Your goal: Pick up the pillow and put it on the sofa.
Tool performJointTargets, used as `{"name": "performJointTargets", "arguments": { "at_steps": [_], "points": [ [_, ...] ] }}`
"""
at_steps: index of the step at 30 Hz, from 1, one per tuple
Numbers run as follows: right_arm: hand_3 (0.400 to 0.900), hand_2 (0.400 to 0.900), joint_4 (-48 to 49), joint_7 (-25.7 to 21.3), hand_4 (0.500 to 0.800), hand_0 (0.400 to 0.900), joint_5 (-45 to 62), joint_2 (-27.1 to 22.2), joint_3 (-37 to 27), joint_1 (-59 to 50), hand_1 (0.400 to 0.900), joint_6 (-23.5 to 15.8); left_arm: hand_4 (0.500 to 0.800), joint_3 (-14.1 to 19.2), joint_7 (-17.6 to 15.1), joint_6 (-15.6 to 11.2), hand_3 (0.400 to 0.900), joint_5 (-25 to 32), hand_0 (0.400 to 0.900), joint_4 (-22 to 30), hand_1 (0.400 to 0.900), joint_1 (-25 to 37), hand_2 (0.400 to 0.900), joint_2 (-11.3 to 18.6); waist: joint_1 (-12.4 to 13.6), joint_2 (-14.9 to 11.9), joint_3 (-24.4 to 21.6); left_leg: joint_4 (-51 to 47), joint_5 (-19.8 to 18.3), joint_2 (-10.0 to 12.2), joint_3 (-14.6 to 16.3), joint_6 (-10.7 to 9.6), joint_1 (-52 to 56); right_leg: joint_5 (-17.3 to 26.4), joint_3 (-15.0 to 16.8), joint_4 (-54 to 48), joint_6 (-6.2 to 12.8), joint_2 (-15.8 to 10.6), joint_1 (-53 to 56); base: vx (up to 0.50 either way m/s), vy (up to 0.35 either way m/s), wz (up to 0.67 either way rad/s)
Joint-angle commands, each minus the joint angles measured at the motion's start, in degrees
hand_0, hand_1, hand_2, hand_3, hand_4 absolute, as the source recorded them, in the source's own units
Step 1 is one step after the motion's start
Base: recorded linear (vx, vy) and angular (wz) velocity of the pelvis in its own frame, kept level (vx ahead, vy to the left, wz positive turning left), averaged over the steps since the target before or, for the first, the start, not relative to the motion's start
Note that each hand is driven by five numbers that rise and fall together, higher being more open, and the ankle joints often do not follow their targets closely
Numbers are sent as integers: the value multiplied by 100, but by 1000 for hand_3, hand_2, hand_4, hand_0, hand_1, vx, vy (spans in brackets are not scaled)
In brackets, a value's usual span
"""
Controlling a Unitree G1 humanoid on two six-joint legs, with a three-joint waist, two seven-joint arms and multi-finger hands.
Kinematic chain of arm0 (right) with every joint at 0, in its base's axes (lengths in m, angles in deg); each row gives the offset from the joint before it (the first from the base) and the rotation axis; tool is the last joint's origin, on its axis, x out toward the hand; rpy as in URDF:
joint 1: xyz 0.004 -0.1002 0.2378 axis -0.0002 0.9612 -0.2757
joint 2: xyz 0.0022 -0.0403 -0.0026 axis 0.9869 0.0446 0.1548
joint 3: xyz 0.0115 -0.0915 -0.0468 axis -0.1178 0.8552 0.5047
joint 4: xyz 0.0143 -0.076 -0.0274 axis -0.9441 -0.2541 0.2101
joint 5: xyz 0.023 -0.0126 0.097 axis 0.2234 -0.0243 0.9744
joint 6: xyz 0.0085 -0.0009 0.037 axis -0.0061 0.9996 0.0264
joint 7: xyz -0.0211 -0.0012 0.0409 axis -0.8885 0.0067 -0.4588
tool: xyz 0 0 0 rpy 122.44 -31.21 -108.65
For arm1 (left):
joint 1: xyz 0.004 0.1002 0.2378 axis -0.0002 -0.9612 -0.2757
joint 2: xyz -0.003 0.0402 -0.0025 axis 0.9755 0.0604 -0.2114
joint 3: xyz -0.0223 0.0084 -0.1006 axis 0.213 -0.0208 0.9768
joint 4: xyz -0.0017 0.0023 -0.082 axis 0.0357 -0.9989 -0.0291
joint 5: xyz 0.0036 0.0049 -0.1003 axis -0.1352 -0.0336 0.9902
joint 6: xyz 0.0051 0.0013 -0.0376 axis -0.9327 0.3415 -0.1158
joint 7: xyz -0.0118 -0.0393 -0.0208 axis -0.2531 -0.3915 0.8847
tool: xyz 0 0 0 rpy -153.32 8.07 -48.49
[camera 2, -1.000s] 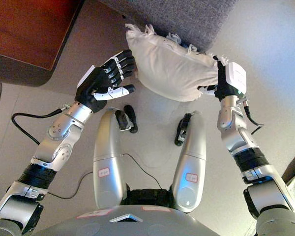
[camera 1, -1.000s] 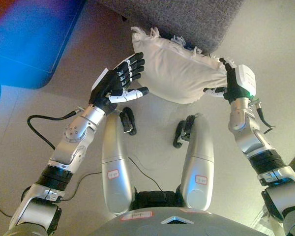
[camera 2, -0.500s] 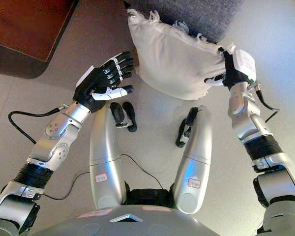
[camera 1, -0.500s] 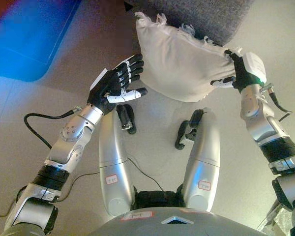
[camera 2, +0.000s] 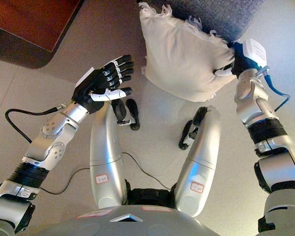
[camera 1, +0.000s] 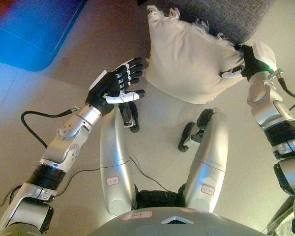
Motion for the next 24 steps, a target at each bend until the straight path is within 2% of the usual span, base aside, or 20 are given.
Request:
{"name": "performJointTargets", "arguments": {
  "at_steps": [1, 9, 15, 16, 19, 22, 24],
  "points": [
    [400, 400, -57, -41, 500, 400, 164, -330, 127, -777, 400, -102, 800, -4, 217, -394, 900, 341, 900, 653, 900, 402, 900, 31, 178, 246, 6, 930, -1591, 64, 75, -87, 604, 439, -255, 91, -93, 6, -162, -9, 1, 6],
    [400, 400, 192, -288, 500, 400, 65, -257, -167, -460, 400, -96, 800, 156, 237, -205, 900, 377, 900, 813, 900, 105, 900, 2, 194, 241, 6, 733, -1462, 42, 31, -86, 854, 547, -268, -127, -69, -20, 127, 27, -8, 5],
    [400, 400, 540, -800, 500, 400, -262, -41, -608, -35, 400, -216, 800, 489, -576, 357, 900, 751, 900, 700, 900, -274, 900, -231, 193, 229, 3, 219, -1217, 86, 29, -95, 1320, 747, -331, -672, -37, 54, 630, 50, -1, 2],
    [400, 400, 675, -885, 500, 400, -361, -21, -684, 4, 400, -248, 800, 569, -618, 404, 900, 885, 900, 660, 900, -312, 900, -285, 189, 224, -2, 68, -1160, 89, 36, -97, 1399, 801, -351, -854, -31, 85, 720, -13, 13, -5],
    [400, 400, 1087, -1100, 500, 400, -654, 9, -903, 69, 400, -354, 800, 728, -741, 341, 900, 941, 900, 585, 900, -368, 900, -464, 168, 221, -45, -547, -946, 103, 78, -116, 1653, 1002, -408, -1550, 8, 217, 1001, -77, 41, -9],
    [400, 400, 1510, -1367, 500, 400, -965, 21, -1061, 213, 400, -563, 800, 837, -997, 195, 900, 941, 900, 583, 900, -428, 900, -665, 146, 210, -93, -1299, -672, 69, 100, -167, 1976, 1256, -417, -2297, 49, 378, 1303, -98, 54, -13],
    [400, 400, 1721, -1467, 500, 400, -1104, 44, -1120, 340, 400, -671, 800, 848, -1198, 227, 900, 990, 900, 603, 900, -450, 900, -769, 136, 194, -131, -1794, -499, 46, 115, -185, 2237, 1401, -418, -2729, 56, 432, 1532, -52, 62, -10]
  ]
}}
